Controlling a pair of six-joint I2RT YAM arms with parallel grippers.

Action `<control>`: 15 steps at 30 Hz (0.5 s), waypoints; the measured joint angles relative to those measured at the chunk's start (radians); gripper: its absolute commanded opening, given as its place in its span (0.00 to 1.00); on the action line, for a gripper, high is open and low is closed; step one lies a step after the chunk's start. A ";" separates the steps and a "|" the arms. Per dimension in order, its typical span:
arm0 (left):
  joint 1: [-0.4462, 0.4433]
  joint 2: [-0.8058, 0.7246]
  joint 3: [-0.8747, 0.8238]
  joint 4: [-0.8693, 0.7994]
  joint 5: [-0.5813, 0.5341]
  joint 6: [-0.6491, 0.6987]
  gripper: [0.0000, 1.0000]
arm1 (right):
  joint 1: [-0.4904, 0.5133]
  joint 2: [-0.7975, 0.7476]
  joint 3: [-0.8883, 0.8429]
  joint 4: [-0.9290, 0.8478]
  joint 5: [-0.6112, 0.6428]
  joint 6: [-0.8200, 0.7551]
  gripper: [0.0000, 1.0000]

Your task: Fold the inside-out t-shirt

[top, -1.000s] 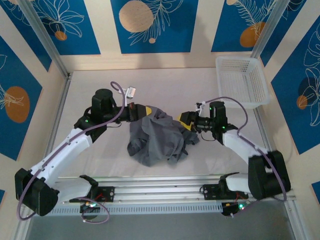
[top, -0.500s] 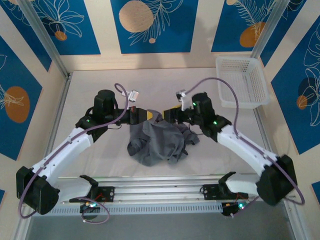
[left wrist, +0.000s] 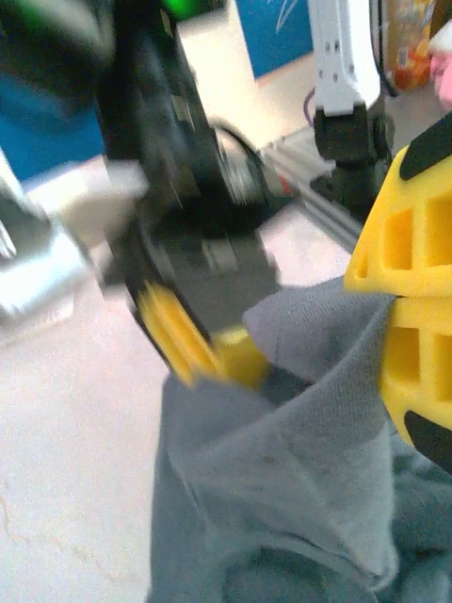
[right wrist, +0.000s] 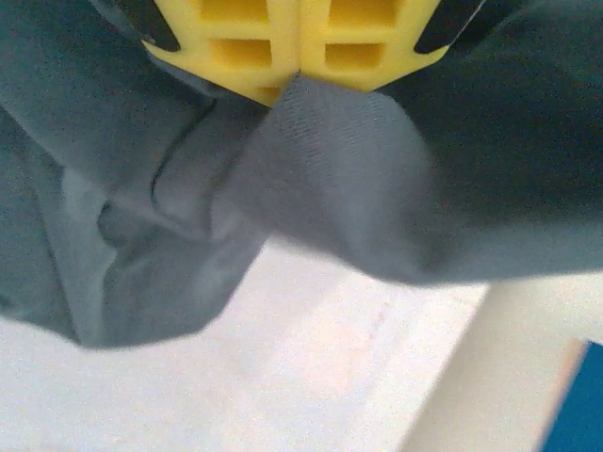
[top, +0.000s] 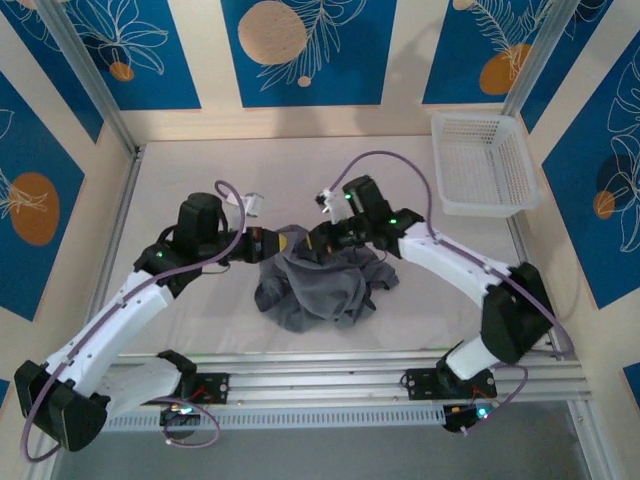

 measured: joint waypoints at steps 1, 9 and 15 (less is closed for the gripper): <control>0.000 -0.014 -0.026 -0.001 -0.016 -0.001 0.00 | -0.019 -0.045 -0.019 0.031 -0.018 0.025 0.00; 0.001 -0.083 -0.208 -0.010 -0.129 -0.027 0.32 | -0.101 -0.232 -0.160 0.262 -0.134 0.220 0.00; 0.000 -0.083 -0.146 -0.096 -0.246 0.062 0.47 | -0.103 -0.231 -0.177 0.269 -0.129 0.300 0.00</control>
